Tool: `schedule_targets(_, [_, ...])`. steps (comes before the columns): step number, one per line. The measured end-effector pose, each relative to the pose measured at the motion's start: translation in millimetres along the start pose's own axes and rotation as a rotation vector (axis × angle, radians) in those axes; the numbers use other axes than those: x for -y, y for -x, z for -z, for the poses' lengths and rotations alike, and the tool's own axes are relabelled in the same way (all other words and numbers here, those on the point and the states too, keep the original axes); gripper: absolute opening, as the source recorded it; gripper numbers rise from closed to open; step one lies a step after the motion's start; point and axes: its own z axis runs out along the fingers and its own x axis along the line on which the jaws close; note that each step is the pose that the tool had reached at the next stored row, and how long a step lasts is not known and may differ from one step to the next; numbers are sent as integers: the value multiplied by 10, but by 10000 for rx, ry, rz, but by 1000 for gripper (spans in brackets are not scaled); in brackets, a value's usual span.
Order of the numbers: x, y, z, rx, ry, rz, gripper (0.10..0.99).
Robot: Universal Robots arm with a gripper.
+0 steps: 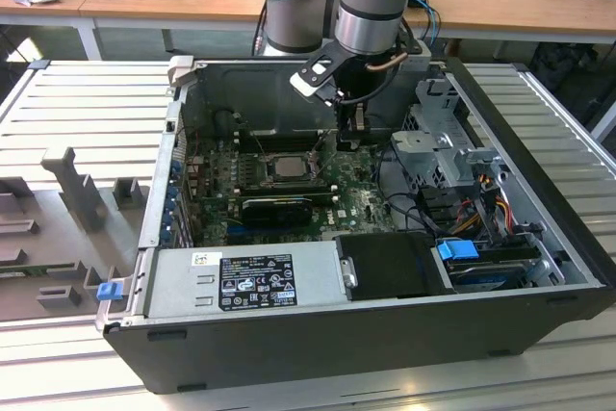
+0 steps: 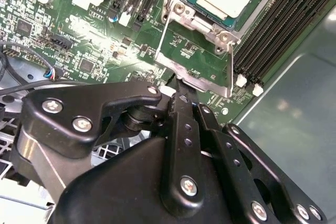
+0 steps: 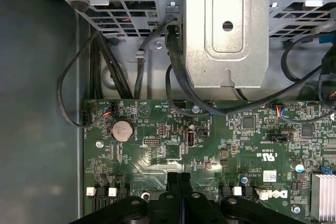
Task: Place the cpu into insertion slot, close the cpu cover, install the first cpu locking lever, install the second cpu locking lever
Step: 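Close the cpu cover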
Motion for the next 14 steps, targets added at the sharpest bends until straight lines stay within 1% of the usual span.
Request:
schedule_targets(4, [40, 0, -1, -1, 0, 0, 106])
schedule_targets(14, [71, 0, -1, -1, 0, 0, 106])
